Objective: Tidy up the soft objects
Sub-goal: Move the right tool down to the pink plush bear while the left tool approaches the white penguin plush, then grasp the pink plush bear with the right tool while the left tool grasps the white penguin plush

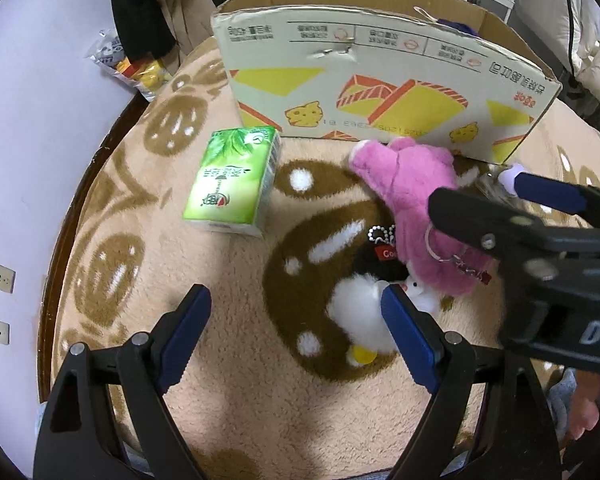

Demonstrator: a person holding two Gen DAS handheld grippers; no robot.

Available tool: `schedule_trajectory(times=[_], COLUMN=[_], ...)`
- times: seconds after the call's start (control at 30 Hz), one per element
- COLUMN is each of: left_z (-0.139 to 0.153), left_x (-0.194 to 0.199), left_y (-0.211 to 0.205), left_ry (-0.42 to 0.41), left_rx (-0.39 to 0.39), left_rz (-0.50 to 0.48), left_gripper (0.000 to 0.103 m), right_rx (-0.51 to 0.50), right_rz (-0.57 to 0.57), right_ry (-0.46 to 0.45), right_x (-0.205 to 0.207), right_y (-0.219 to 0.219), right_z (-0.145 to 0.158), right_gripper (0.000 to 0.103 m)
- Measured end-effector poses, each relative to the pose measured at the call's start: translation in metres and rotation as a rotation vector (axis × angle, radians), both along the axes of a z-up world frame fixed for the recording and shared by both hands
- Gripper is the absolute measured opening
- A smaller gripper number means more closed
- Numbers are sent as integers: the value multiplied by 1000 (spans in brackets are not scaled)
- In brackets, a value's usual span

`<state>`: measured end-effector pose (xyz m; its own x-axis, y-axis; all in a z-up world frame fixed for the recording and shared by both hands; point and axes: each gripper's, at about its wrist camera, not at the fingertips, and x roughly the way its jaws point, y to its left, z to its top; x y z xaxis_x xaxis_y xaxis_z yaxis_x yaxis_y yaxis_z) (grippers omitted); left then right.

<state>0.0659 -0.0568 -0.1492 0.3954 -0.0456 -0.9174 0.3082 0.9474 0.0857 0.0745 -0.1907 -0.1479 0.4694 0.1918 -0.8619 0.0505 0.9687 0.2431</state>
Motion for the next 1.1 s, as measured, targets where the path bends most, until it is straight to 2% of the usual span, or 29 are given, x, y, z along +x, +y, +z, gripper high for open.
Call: schedule_trajectory(times=[0.23,0.4,0.47,0.67,0.7,0.73,0.8,0.87,1.03,1.1], left_z=[-10,-22,-27,-28,-28,-29,-29,-27,-26,-25], left_x=[-3,-6,-7,-8,-8,-8,-12,-15,-17,-17], left_y=[-11,-21,-24,-24,-25,-26,-28,-31,-33,-33], left_ry=[46,71,71,58,59,73,97,81,84,95], left_rx=[-35,2,28,17,8,-19,-65,-62,-86,-107], left_rz=[-32,-62,-68,-69,-78,-98,-117,-128,-145,-141], left_gripper=[86,86,86,85,77,65,48,42,28,26], right_rx=[19,-1,23,49,53,57,65,92,84,91], right_rz=[16,26,18,4,3,3,13,35,37,31], right_ry=[62,82,91,105,110,118,123,112,110,111], right_x=[5,8,8,9,9,8,9,9,8,7], right_y=[2,6,5,1,-1,-3,-2,2,6,7], right_z=[-17,-27,-31,-39,-41,-44,-48,-47,-47,-46], right_gripper=[99,99,99,99,99,99,85,72,70,68])
